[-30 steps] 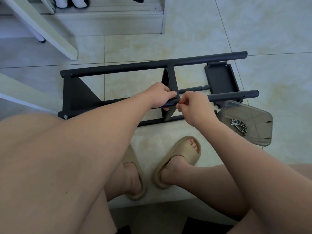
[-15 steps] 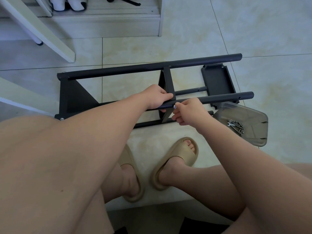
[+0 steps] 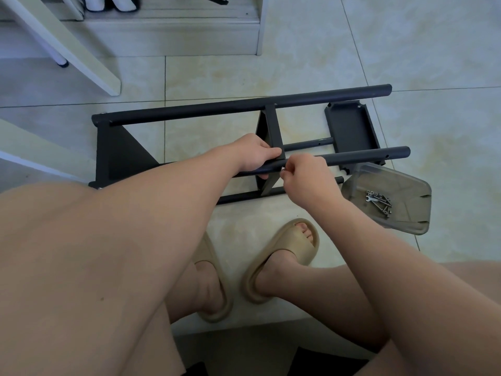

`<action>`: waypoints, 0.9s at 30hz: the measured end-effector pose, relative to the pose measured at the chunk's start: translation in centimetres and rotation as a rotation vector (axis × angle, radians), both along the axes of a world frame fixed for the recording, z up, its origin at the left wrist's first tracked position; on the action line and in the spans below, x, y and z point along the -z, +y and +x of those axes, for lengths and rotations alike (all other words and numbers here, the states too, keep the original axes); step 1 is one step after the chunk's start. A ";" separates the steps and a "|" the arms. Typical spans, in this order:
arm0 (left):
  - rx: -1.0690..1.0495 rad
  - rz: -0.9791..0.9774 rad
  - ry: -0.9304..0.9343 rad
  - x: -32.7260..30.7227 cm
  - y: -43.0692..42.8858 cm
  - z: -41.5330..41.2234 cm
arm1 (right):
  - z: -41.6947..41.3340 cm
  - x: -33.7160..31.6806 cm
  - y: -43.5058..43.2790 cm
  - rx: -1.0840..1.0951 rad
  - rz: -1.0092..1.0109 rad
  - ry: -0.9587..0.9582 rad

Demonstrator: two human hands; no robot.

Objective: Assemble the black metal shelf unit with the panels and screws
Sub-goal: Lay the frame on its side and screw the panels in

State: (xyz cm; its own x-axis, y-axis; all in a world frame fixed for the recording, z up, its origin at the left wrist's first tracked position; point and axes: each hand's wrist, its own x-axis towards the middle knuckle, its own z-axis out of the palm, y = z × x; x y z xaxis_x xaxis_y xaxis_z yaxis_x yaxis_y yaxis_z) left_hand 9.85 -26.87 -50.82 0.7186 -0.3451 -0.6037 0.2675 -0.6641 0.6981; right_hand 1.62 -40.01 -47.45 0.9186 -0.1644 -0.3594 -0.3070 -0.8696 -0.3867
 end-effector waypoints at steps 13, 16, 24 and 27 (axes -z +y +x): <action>0.023 -0.004 0.045 -0.3 0.3 0.1 | -0.1 -0.2 0.0 0.150 0.279 0.133; 0.026 -0.016 0.066 -0.5 0.5 0.2 | -0.4 0.0 0.5 0.263 0.429 0.163; 0.006 0.012 0.045 -0.5 0.1 -0.1 | -0.3 0.3 0.0 0.360 0.474 0.144; 0.006 -0.003 0.062 -0.5 0.1 -0.2 | -0.3 0.8 -0.1 0.241 0.257 0.023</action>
State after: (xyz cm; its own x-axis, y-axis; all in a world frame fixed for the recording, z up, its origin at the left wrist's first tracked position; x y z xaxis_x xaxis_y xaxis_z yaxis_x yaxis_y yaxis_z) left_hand 9.70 -26.74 -50.32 0.6779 -0.3511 -0.6459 0.3059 -0.6642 0.6821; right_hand 1.30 -40.08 -48.24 0.8554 -0.2770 -0.4376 -0.5028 -0.6466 -0.5737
